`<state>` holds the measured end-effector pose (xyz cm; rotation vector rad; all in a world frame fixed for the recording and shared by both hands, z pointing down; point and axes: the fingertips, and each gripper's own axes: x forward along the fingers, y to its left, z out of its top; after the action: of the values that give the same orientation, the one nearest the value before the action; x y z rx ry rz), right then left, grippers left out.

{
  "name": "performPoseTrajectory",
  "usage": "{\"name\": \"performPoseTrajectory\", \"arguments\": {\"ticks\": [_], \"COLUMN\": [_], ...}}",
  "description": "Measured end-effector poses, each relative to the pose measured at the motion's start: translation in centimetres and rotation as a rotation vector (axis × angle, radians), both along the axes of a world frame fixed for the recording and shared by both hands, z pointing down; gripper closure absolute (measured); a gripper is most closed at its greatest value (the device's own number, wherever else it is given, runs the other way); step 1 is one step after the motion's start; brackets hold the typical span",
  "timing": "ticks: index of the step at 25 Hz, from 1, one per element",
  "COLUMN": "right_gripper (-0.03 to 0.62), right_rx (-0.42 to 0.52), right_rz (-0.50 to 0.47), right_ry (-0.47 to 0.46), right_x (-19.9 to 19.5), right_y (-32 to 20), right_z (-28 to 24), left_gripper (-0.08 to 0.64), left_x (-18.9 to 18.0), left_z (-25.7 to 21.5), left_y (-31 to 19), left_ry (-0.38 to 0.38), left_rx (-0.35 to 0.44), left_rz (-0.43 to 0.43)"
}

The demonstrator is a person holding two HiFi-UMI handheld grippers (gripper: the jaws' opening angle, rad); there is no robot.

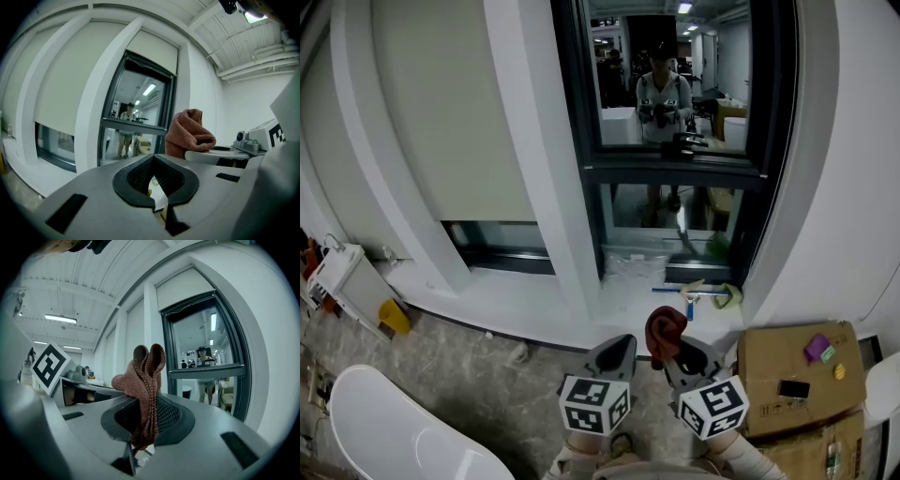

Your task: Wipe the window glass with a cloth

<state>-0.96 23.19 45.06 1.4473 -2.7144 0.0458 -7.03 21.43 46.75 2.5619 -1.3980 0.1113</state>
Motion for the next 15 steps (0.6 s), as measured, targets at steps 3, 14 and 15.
{"name": "performPoseTrajectory", "arguments": {"ticks": [3,14,15], "right_gripper": [0.540,0.540,0.540], "right_rx": [0.006,0.013,0.011], "right_rz": [0.021,0.083,0.086], "right_ry": [-0.004,-0.012,-0.012], "right_x": [-0.7,-3.8,-4.0], "right_y": [-2.5,-9.8,-10.3], "right_z": [-0.7,-1.3,-1.1], "left_gripper": [0.555,0.555,0.555], "left_x": [-0.7,-3.6,-3.7], "left_z": [-0.8,-1.3,-1.1], "left_y": [-2.7,-10.6,-11.0], "left_ry": [-0.010,-0.029,-0.030], "left_rx": [0.009,0.013,0.013], "left_rz": [0.023,0.089,0.095]}}
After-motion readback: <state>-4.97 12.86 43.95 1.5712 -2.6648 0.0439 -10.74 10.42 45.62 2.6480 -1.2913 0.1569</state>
